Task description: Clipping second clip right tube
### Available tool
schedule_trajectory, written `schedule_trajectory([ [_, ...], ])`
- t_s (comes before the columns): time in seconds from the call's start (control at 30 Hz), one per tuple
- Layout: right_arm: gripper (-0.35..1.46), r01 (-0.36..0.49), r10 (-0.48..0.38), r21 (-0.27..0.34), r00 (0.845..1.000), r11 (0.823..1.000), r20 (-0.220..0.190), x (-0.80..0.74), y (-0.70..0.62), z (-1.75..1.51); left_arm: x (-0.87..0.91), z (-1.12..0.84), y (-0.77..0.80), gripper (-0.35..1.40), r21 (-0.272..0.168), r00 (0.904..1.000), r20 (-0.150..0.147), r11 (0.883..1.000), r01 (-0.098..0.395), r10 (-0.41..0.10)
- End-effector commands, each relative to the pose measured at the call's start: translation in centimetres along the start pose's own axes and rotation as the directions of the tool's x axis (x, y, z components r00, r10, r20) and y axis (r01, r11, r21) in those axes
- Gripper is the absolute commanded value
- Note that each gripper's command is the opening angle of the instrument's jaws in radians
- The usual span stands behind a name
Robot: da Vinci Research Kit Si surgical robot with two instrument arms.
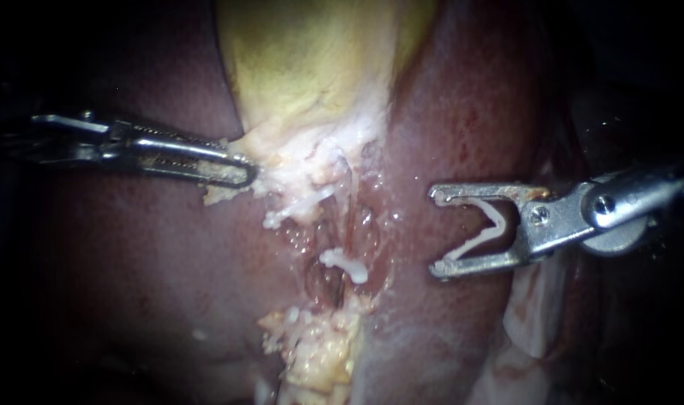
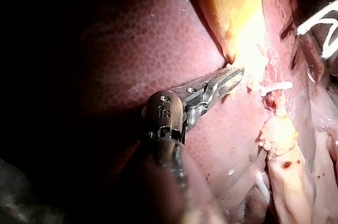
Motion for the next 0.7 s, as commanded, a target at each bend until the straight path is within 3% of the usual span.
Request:
schedule_trajectory([
  [0.03,0.50,0.000,0.000,0.000,1.000,1.000,0.000,0.00,0.00,0.00,0.01,-0.01,0.01,-0.35,0.000,1.0000,0.000,1.000,0.000,0.000],
  [0.27,0.50,0.000,0.000,0.000,1.000,1.000,0.000,-0.01,0.00,0.01,0.17,-0.28,0.12,-0.35,-0.007,0.9999,0.005,1.000,0.010,-0.010],
  [0.43,0.50,0.000,0.000,-0.001,1.000,1.000,0.000,-0.01,0.00,0.01,0.29,-0.51,0.17,-0.35,0.000,0.9996,-0.016,1.000,0.025,-0.025],
  [0.7,0.50,-0.001,0.001,0.011,1.000,1.000,-0.003,-0.02,0.02,0.05,0.31,-0.55,0.18,-0.35,0.002,0.9996,-0.021,1.000,0.021,-0.021],
])
